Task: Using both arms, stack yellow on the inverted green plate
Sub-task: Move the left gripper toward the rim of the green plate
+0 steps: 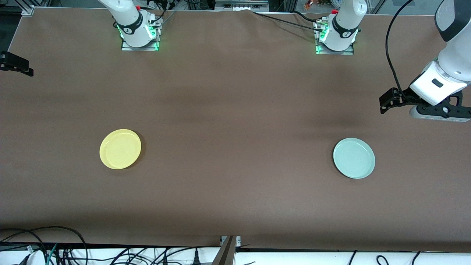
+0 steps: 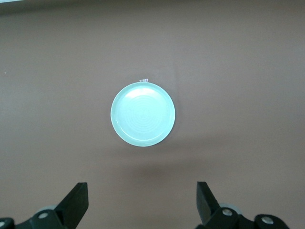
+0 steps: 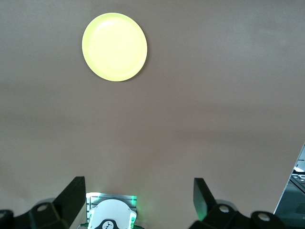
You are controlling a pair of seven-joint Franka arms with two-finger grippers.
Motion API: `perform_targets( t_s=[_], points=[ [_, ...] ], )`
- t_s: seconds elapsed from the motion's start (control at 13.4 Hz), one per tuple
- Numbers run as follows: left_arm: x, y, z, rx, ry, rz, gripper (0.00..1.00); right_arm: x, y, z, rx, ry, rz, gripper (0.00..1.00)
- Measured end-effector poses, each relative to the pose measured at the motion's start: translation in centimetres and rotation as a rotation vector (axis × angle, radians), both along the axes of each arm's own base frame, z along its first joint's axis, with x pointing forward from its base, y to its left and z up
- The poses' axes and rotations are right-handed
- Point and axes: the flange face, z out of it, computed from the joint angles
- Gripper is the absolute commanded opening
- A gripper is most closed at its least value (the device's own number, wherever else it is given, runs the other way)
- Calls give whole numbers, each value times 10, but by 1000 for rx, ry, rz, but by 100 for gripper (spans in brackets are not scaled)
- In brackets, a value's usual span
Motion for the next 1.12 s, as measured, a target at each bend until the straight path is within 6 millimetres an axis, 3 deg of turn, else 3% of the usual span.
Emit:
perform_targets(
  t_s=[0.74,1.12],
  points=[
    [-5,0,-4,4,50,1,100,0,-3,0,0,0,-6,100],
    [-4,-14,-7,4,57,-22,100,0,-7,-1,-1,2,-13,100]
  ],
)
